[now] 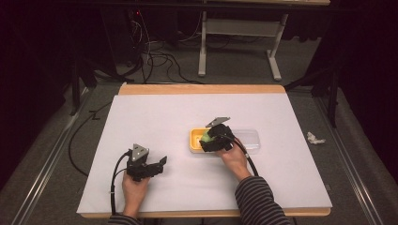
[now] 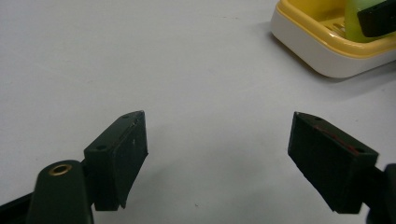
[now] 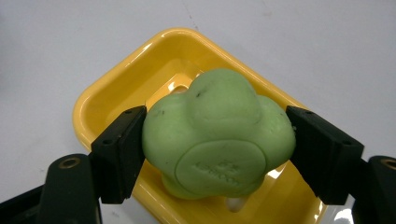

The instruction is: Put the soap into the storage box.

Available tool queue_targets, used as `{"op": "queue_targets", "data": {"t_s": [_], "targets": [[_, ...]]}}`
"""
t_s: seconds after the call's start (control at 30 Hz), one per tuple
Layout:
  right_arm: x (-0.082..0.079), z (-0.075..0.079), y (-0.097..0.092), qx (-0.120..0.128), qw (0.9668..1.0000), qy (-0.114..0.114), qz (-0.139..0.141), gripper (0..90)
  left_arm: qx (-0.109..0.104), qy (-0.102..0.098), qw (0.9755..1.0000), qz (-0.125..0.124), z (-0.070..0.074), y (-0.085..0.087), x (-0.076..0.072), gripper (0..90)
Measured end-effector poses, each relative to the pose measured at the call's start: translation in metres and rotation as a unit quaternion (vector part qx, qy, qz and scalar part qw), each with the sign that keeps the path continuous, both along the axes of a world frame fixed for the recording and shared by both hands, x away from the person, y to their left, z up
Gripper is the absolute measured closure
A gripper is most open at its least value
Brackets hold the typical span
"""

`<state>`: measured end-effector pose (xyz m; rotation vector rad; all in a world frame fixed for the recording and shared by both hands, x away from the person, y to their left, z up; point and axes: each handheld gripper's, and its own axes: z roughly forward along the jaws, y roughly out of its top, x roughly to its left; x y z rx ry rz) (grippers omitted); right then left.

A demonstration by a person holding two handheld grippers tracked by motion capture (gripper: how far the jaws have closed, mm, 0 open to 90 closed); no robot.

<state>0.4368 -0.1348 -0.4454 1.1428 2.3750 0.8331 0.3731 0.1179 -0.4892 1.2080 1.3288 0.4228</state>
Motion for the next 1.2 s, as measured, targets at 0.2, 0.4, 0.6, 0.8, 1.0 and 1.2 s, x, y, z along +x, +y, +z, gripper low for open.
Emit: {"op": "queue_targets", "data": {"t_s": [0.2, 0.4, 0.6, 0.8, 1.0, 1.2], "targets": [[0.000, -0.001, 0.002, -0.002, 1.0000, -0.008, -0.004, 24.7, -0.001, 0.000, 1.0000, 0.002, 0.000, 0.000, 0.000, 20.5], [0.001, -0.003, 0.001, 0.006, 1.0000, -0.007, -0.003, 24.2, 0.002, -0.001, 1.0000, 0.002, 0.000, 0.000, 0.000, 20.5], [0.001, -0.002, -0.001, 0.016, 0.9998, -0.007, -0.007, 20.7, -0.002, 0.000, 1.0000, 0.003, 0.000, 0.000, 0.000, 20.5], [-0.002, 0.002, -0.002, 0.024, 0.9995, -0.021, -0.006, 19.9, -0.001, 0.000, 1.0000, 0.002, 0.000, 0.000, 0.000, 20.5], [-0.005, 0.008, -0.005, 0.031, 0.9990, -0.030, -0.006, 20.6, -0.001, 0.000, 1.0000, 0.002, 0.000, 0.000, 0.000, 20.5], [-0.008, 0.013, -0.012, 0.049, 0.9981, -0.037, -0.012, 21.8, 0.001, -0.001, 1.0000, 0.002, 0.000, 0.000, 0.000, 20.5]]}}
